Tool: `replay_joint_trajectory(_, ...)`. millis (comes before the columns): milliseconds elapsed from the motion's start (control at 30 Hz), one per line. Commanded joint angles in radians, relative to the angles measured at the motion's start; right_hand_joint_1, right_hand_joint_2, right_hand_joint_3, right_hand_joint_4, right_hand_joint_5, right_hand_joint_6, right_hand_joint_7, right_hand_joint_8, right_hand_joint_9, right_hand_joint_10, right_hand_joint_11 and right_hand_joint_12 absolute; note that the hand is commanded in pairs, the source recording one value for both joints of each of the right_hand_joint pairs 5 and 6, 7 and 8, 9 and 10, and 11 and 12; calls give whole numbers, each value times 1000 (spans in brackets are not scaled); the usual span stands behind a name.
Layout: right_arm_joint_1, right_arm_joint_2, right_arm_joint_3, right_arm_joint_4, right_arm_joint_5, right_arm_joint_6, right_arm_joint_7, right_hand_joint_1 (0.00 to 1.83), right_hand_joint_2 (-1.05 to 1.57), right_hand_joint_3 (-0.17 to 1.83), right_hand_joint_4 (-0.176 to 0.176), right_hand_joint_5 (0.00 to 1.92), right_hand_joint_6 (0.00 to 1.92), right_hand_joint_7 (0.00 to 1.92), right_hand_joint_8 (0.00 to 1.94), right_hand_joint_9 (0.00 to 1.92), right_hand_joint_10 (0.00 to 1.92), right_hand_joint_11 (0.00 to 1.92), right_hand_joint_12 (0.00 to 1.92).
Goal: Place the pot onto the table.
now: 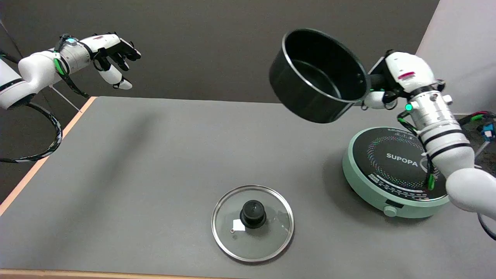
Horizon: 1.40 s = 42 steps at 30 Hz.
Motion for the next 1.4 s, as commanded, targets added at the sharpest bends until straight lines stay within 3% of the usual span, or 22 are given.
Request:
replay_joint_trajectory(33, 218, -62, -126, 7, 29, -267, 6, 1191, 997, 735, -79, 1823, 1823, 1823, 1823, 1823, 1823, 1823, 1823)
replay_joint_trajectory(467, 620, -120, -490, -138, 37, -346, 13, 1197, 967, 733, -78, 1824, 1824, 1824, 1824, 1824, 1824, 1824, 1824)
replay_joint_trajectory(733, 742, -246, -558, -290, 29, -411, 6, 1197, 959, 733, -77, 1827, 1827, 1827, 1827, 1827, 1827, 1827, 1827)
replay_joint_trajectory(967, 833, -319, -630, -513, 29, -412, 5, 1191, 968, 717, -74, 1835, 1835, 1835, 1835, 1835, 1835, 1835, 1835)
replay_joint_trajectory(1400, 955, -401, -704, -849, 37, -536, -67, 1166, 1040, 661, -65, 1866, 1866, 1866, 1866, 1866, 1866, 1866, 1866)
